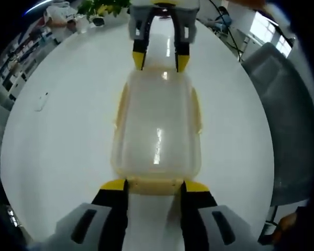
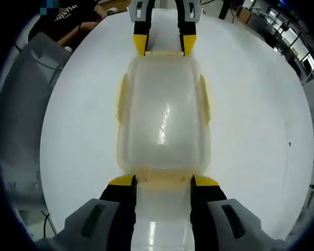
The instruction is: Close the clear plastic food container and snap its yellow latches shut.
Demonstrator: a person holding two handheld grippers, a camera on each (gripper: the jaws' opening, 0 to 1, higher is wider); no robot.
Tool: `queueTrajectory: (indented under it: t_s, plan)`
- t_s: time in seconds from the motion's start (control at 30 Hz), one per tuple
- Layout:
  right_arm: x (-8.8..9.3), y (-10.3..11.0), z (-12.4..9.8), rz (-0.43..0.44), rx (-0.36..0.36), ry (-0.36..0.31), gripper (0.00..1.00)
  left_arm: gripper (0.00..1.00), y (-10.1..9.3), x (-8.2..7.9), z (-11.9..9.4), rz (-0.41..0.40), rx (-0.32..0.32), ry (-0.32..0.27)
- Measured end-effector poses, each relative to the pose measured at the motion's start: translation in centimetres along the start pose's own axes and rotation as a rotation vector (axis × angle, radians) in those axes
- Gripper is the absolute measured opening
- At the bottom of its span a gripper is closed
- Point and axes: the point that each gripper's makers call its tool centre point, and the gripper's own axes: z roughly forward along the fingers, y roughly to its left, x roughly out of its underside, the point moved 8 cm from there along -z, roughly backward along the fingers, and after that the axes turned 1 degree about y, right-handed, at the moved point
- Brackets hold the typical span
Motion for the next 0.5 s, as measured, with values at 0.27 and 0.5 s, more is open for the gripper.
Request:
queueTrajectory:
  t_s: [0.27, 0.5]
  plan:
    - [-0.5, 1.4, -0.9, -0.013, 0.015, -0.035, 0.37, 0.34, -1.1, 0.1, -0.7, -0.021, 0.033, 0.042]
    - [-1.8, 2.2, -3.7, -0.044, 0.024, -0.107, 0.37, 0.34, -2.5, 0.0, -3.9, -0.034, -0.003, 0.046]
